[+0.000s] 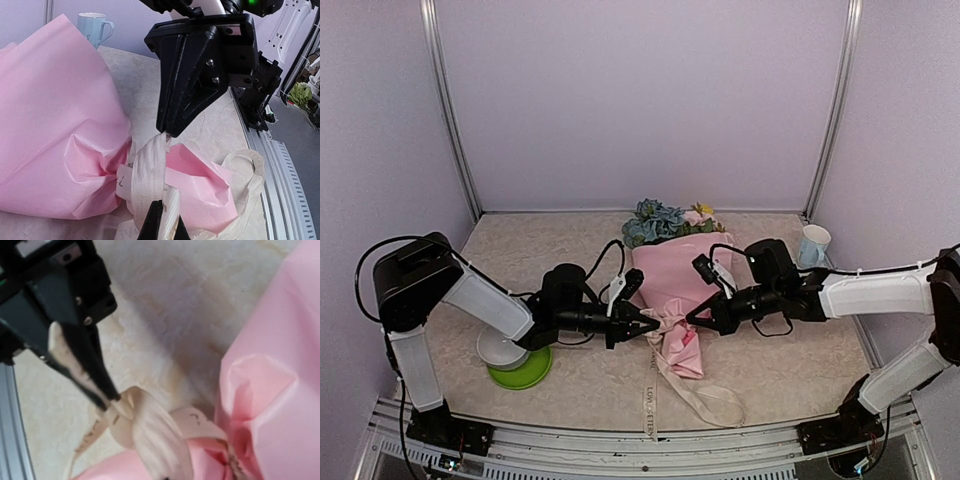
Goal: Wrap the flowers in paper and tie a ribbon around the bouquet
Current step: Cross the half-tied ribbon over the folded bouquet.
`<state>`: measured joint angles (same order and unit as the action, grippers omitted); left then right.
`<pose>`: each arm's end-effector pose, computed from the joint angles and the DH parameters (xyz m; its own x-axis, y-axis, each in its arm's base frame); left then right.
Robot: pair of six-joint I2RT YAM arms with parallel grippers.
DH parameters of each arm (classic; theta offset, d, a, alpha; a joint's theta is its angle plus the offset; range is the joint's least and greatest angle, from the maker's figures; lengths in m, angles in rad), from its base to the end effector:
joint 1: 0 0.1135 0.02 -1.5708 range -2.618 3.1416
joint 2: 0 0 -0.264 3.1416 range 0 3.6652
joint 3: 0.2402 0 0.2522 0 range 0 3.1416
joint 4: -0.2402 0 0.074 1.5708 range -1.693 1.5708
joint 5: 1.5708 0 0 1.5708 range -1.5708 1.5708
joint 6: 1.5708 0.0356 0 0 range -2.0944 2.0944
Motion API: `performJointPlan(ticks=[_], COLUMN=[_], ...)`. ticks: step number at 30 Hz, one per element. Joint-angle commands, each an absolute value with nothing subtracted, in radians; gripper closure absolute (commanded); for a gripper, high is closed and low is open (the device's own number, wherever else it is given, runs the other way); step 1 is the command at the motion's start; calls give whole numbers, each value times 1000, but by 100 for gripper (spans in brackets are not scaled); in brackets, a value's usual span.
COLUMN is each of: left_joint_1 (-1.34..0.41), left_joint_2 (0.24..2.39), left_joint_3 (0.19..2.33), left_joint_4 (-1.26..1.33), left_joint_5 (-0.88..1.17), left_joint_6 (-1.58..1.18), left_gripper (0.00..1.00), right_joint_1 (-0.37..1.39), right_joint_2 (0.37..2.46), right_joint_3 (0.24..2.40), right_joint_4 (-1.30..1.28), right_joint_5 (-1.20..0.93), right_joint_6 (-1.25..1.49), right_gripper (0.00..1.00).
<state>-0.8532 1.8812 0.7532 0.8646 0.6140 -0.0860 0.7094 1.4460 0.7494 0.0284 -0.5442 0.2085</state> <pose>0.2208 -0.2842 0.1424 -0.2549 0.1853 -0.9491 0.9632 0.1348 -0.2324 0.2122 0.2065 0.1996 -0.6391 -0.3153 -0.7015 -0.7496 0.4597 0.4763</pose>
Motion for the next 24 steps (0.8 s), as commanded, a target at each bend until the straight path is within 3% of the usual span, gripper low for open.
performJointPlan(ticks=[1, 9, 13, 16, 20, 24], left_joint_1=[-848, -853, -857, -858, -857, -857], left_joint_2=[1909, 1964, 1980, 1982, 1972, 1962], left_joint_3=[783, 800, 801, 796, 783, 778], left_joint_4=[846, 856, 870, 875, 888, 889], left_joint_5=[595, 606, 621, 614, 617, 613], left_joint_6=[-76, -88, -103, -103, -112, -106], left_gripper=[100, 100, 100, 100, 100, 100], right_joint_1=[698, 695, 695, 696, 746, 942], right_joint_2=[1378, 1371, 1368, 1330, 1210, 1112], right_joint_3=[650, 543, 579, 614, 644, 627], right_joint_4=[208, 220, 142, 40, -95, -164], right_joint_5=[-580, -453, -425, -368, -221, -1], right_joint_6=[317, 411, 402, 398, 414, 466], right_gripper=[100, 100, 79, 72, 70, 69])
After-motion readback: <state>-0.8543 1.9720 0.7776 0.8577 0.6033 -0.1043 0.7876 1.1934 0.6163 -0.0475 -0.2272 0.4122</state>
